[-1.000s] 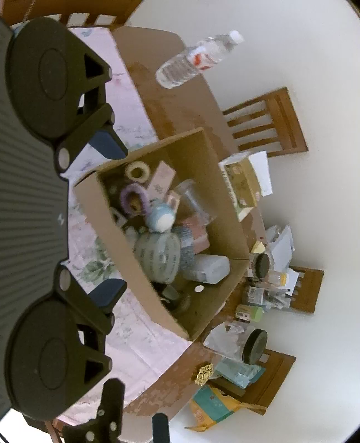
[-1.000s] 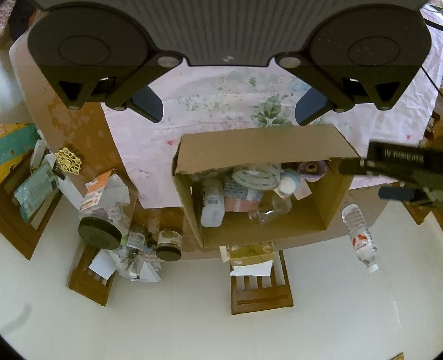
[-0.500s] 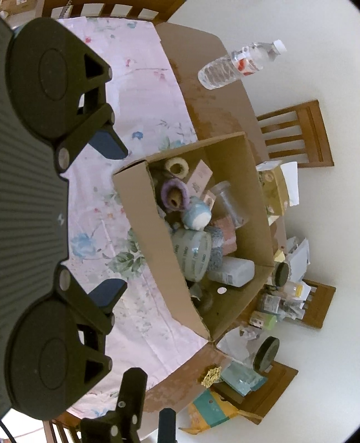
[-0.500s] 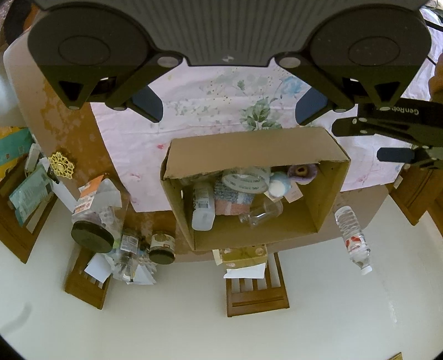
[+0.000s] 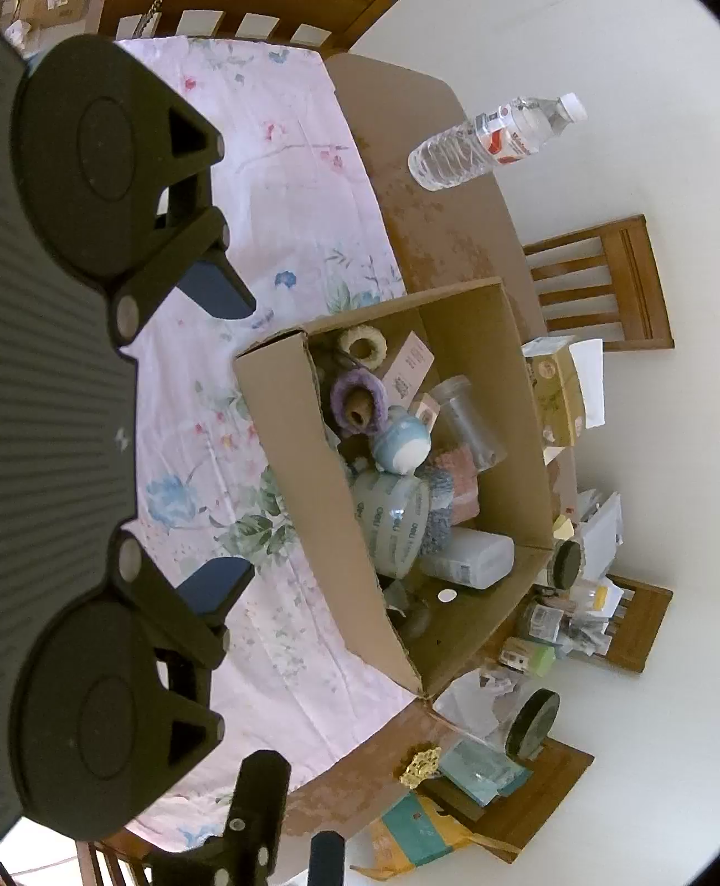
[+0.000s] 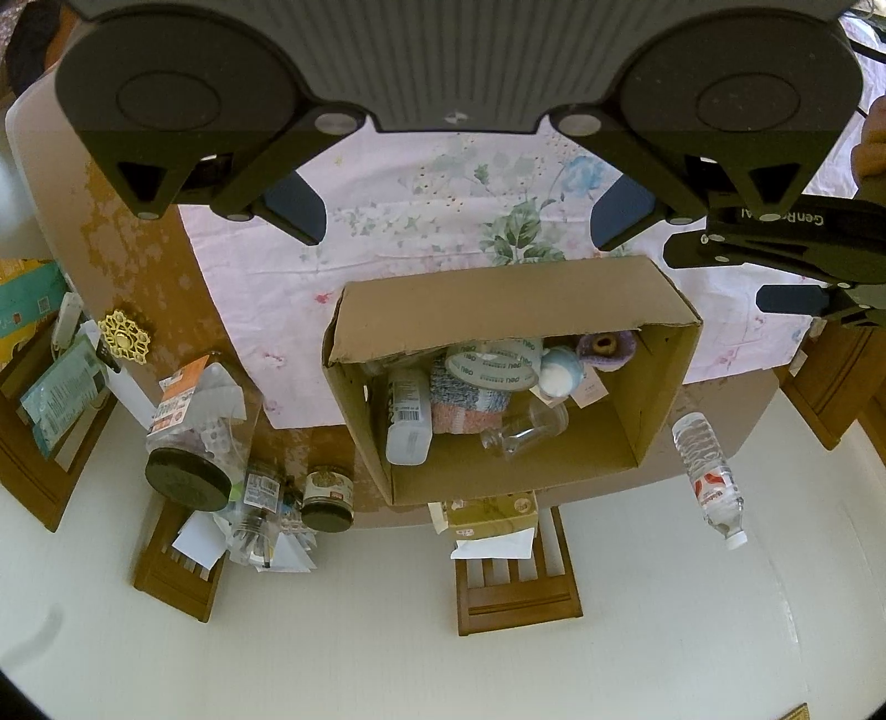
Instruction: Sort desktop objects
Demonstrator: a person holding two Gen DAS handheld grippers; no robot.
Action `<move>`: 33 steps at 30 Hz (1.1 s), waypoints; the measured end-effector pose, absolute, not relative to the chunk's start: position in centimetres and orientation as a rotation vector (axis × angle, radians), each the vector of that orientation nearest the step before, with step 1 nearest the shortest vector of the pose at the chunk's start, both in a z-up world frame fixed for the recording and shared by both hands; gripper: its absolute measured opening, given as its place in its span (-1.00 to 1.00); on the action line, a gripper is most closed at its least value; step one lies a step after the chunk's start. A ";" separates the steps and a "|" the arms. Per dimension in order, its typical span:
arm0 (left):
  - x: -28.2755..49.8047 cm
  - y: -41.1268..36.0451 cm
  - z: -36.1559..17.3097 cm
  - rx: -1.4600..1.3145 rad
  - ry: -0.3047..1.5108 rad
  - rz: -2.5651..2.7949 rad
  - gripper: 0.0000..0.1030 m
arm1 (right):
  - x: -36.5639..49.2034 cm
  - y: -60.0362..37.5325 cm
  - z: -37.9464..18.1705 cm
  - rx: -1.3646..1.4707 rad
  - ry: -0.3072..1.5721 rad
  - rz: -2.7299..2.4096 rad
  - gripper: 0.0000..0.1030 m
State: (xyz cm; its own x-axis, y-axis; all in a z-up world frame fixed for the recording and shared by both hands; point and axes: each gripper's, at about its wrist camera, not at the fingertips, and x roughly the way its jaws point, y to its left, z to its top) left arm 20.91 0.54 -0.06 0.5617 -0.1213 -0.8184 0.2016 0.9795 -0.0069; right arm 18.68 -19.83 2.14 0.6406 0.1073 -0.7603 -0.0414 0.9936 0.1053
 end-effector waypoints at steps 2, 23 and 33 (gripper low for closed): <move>20.9 0.6 0.0 0.087 0.956 -0.193 0.81 | 18.7 -19.8 2.1 0.081 0.872 0.086 1.00; 20.7 0.6 0.2 0.069 0.958 -0.193 0.81 | 18.6 -19.6 2.2 0.079 0.870 0.087 1.00; 20.4 0.7 0.3 0.059 0.957 -0.191 0.81 | 18.5 -19.4 2.5 0.074 0.864 0.093 1.00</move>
State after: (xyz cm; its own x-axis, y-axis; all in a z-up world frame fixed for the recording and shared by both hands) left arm 20.40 0.71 0.30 0.5605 -0.1358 -0.8169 0.1876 0.9816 -0.0345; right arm 18.48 -19.39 2.48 0.6456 0.1113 -0.7555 -0.0512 0.9934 0.1026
